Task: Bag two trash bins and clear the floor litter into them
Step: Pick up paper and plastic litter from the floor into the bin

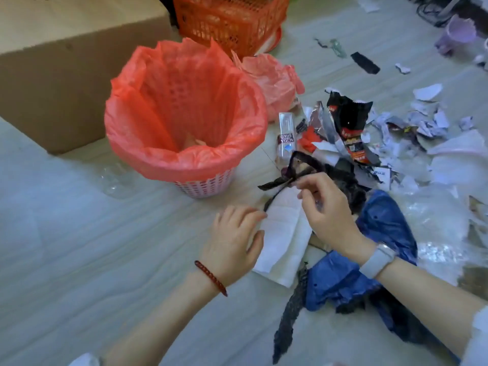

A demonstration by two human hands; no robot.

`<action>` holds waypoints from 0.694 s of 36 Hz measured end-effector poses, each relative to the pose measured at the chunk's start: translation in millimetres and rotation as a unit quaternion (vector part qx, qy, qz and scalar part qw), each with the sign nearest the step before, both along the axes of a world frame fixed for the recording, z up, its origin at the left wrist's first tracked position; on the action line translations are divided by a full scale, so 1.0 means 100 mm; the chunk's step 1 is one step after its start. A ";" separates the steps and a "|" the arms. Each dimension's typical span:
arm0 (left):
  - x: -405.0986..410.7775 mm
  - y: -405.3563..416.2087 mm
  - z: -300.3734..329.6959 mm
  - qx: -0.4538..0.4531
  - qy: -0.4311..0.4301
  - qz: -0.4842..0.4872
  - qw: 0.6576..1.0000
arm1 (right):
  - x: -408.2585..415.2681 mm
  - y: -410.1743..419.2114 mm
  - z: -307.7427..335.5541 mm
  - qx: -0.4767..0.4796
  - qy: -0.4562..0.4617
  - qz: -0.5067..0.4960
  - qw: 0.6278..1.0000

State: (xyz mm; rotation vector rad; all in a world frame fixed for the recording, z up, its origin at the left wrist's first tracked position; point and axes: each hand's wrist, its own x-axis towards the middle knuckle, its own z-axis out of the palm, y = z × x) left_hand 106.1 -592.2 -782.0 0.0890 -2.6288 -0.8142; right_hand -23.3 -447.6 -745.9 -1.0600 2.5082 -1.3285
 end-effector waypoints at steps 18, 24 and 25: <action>0.27 0.17 -1.08 -0.072 -0.388 0.024 0.918 | 0.94 1.08 -1.48 0.395 0.246 0.288 0.837; 0.44 -0.07 -1.04 0.019 -0.445 0.178 0.878 | 0.94 0.91 -1.57 0.357 0.255 0.285 0.852; 0.43 -0.08 -1.02 0.016 -0.457 0.183 0.870 | 0.94 0.89 -1.57 0.358 0.246 0.293 0.852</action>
